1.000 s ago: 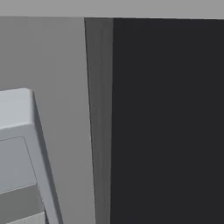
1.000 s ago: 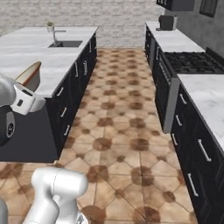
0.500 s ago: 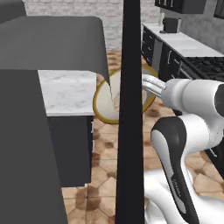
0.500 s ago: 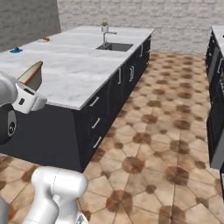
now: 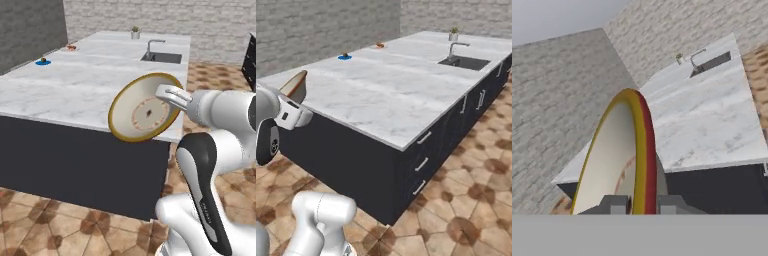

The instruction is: Take the smaller bowl and place it next to the appetizer plate on the dining counter , and place the larger bowl next to the plate with cooked food.

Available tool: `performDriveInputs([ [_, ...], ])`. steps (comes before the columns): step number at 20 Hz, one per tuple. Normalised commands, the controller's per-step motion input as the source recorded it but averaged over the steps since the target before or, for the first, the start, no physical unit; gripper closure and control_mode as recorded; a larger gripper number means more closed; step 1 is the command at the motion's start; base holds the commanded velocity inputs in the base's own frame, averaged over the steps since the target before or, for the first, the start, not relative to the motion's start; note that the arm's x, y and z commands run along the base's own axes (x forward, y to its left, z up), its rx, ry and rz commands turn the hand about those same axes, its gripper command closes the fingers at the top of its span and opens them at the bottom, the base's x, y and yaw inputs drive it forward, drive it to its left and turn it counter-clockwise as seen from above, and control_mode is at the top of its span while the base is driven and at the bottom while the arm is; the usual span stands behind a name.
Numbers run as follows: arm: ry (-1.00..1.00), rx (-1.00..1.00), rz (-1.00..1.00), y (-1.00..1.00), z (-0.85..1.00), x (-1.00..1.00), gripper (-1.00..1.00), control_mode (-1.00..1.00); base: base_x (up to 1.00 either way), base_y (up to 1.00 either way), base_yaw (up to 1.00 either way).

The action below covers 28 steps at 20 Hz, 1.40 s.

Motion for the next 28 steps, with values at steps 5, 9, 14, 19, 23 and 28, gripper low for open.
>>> performDriveInputs([
  [5, 0.00, 0.00, 0.00, 0.00, 0.00, 0.00, 1.00, 1.00, 0.24, 1.00, 0.47],
  [9, 0.00, 0.00, 0.00, 0.00, 0.00, 0.00, 1.00, 1.00, 0.69, 0.94, 0.42],
  [14, 0.00, 0.00, 0.00, 0.00, 0.00, 0.00, 1.00, 1.00, 1.00, 0.64, 0.39],
  [19, 0.00, 0.00, 0.00, 0.00, 0.00, 0.00, 1.00, 1.00, 1.00, 0.53, 0.34],
  [23, 0.00, 0.00, 0.00, 0.00, 0.00, 0.00, 1.00, 1.00, 1.00, 0.42, 0.25],
  [28, 0.00, 0.00, 0.00, 0.00, 0.00, 0.00, 1.00, 1.00, 1.00, 0.11, 0.04],
])
